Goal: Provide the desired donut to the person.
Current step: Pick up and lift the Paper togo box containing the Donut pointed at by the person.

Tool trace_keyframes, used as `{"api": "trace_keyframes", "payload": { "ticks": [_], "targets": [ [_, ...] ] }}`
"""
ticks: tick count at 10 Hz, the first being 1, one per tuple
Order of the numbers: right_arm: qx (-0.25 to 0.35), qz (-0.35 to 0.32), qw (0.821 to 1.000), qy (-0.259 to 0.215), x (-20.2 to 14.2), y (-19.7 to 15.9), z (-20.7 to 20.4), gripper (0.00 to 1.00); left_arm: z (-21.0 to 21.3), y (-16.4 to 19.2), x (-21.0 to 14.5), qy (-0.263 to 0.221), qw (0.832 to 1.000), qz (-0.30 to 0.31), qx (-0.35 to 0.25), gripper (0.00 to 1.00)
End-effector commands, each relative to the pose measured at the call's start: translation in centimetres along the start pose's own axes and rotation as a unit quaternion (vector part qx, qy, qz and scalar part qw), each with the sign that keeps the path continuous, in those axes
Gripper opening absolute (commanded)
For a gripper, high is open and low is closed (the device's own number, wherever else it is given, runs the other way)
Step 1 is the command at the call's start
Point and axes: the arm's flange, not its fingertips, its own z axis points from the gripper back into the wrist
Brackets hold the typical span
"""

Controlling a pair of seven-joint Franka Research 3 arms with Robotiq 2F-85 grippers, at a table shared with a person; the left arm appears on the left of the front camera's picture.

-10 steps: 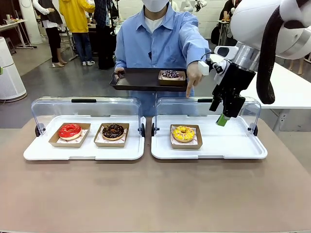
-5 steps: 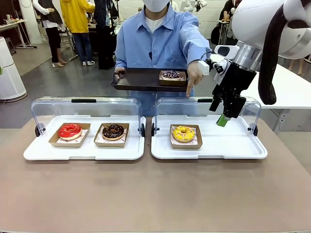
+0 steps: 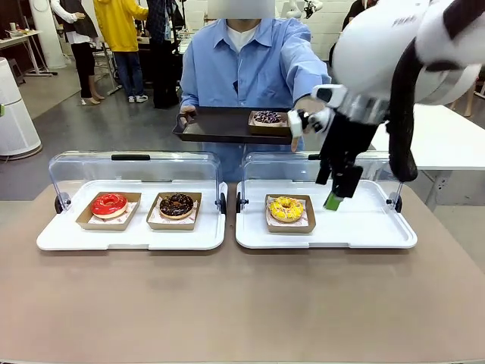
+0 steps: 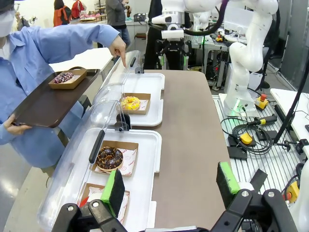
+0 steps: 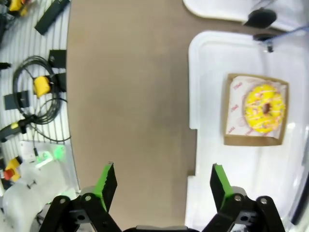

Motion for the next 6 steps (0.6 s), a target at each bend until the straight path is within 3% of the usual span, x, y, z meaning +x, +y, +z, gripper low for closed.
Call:
{"api": "trace_keyframes", "payload": {
  "ticks": [1,3,6],
  "targets": [
    [-0.004,-0.015,0.999,0.046,2.0,0.8,-2.8,1.00,0.2,-0.2,0.1,-0.003,1.000,-0.002,0.000,1.00],
    [-0.010,-0.033,0.996,0.077,3.3,0.3,-5.4,1.00,0.2,-0.2,0.1,-0.003,1.000,-0.002,0.000,1.00],
    [-0.022,-0.004,0.998,0.055,3.0,-2.1,-8.0,1.00,0.2,-0.2,0.1,-0.003,1.000,-0.002,0.000,1.00]
  ]
}}
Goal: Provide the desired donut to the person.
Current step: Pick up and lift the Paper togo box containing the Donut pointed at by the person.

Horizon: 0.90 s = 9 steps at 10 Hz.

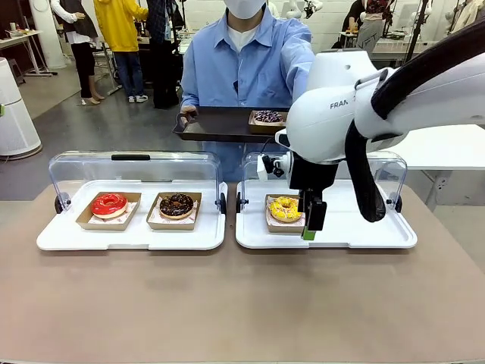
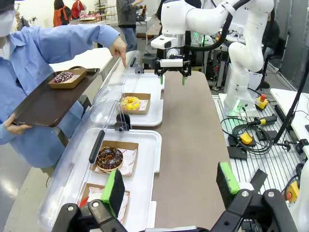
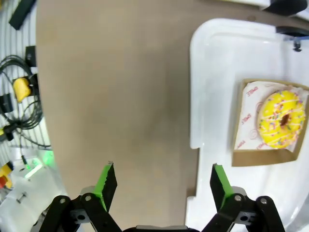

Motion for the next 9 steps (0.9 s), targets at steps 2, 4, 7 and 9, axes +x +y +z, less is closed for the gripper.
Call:
{"api": "trace_keyframes", "payload": {
  "ticks": [2,4,7,9],
  "targets": [
    [-0.015,0.029,0.999,-0.024,-0.4,-3.4,-1.3,1.00,0.1,-0.2,0.1,-0.003,1.000,-0.002,0.000,1.00],
    [-0.010,0.036,0.999,-0.024,-0.7,-5.4,-2.6,1.00,0.1,-0.2,0.1,-0.003,1.000,-0.002,0.000,1.00],
    [-0.007,0.038,0.999,-0.014,-1.2,-6.6,-4.1,1.00,0.1,-0.2,0.1,-0.003,1.000,-0.002,0.000,1.00],
    [-0.007,0.035,0.999,-0.007,-1.5,-6.8,-4.8,1.00,0.1,-0.2,0.1,-0.003,1.000,-0.002,0.000,1.00]
  ]
}}
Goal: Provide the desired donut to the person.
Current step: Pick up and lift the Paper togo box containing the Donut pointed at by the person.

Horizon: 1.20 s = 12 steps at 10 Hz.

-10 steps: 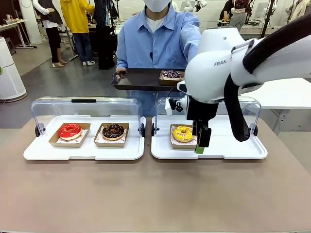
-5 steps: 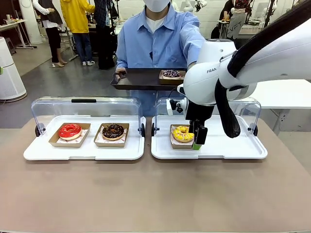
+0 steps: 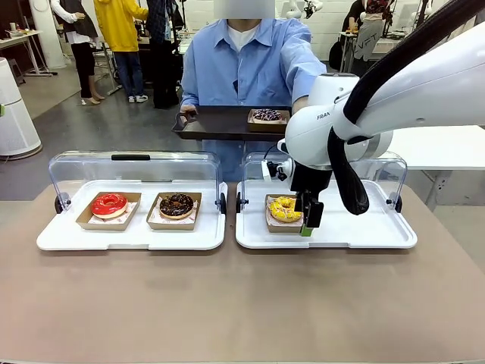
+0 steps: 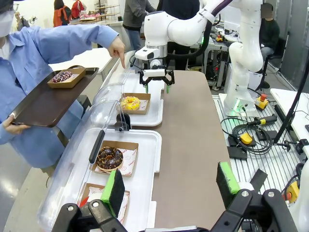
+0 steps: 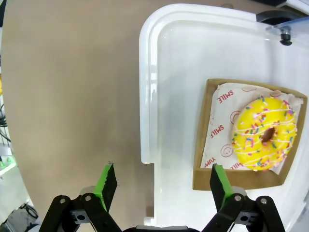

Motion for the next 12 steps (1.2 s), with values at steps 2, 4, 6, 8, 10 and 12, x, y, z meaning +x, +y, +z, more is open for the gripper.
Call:
{"api": "trace_keyframes", "payload": {
  "ticks": [2,4,6,8,10,12],
  "targets": [
    [0.000,0.000,1.000,0.000,0.0,0.0,0.0,1.00,0.1,-0.2,0.1,-0.003,1.000,-0.002,0.000,1.00],
    [0.000,0.000,1.000,0.000,0.0,0.0,0.0,1.00,0.1,-0.2,0.1,-0.003,1.000,-0.002,0.000,1.00],
    [0.000,0.000,1.000,0.000,0.0,0.0,0.0,1.00,0.1,-0.2,0.1,-0.003,1.000,-0.002,0.000,1.00],
    [-0.023,-0.009,0.999,0.026,0.2,0.0,-0.6,1.00,0.1,-0.2,0.1,-0.003,1.000,-0.002,0.000,1.00],
    [-0.037,-0.032,0.998,0.041,-0.8,-0.3,-1.6,1.00,0.1,-0.2,0.1,-0.003,1.000,-0.002,0.000,1.00],
    [-0.040,-0.041,0.997,0.042,-1.1,-0.7,-2.2,1.00,0.1,-0.2,0.1,-0.003,1.000,-0.002,0.000,1.00]
  ]
}}
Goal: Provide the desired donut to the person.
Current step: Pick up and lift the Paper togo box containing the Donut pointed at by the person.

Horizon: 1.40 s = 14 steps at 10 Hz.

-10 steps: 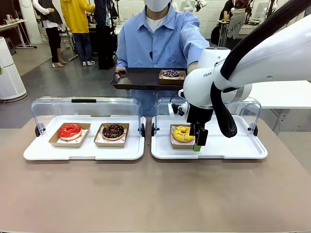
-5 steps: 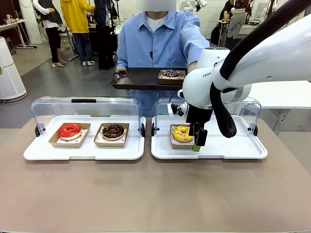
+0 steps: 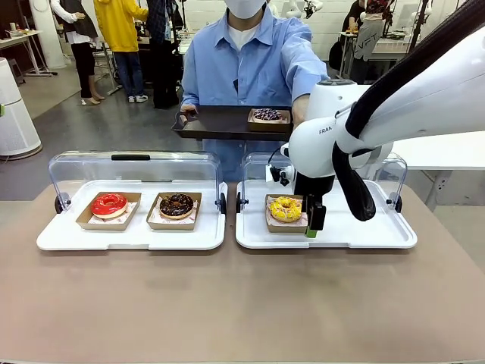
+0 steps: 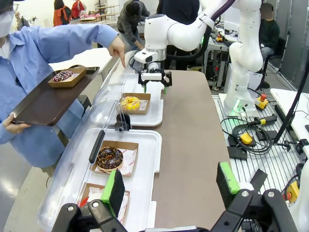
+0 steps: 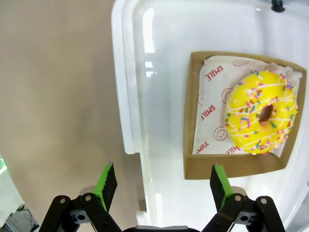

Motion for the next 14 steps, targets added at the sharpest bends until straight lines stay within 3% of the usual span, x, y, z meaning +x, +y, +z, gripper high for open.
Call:
{"api": "trace_keyframes", "payload": {
  "ticks": [1,14],
  "targets": [
    [-0.015,-0.013,1.000,0.011,-0.2,-0.1,-1.3,1.00,0.1,-0.2,0.1,-0.003,1.000,-0.002,0.000,1.00],
    [0.019,-0.041,0.999,-0.003,-0.3,-2.7,-2.9,1.00,0.1,-0.2,0.1,-0.003,1.000,-0.002,0.000,1.00]
  ]
}}
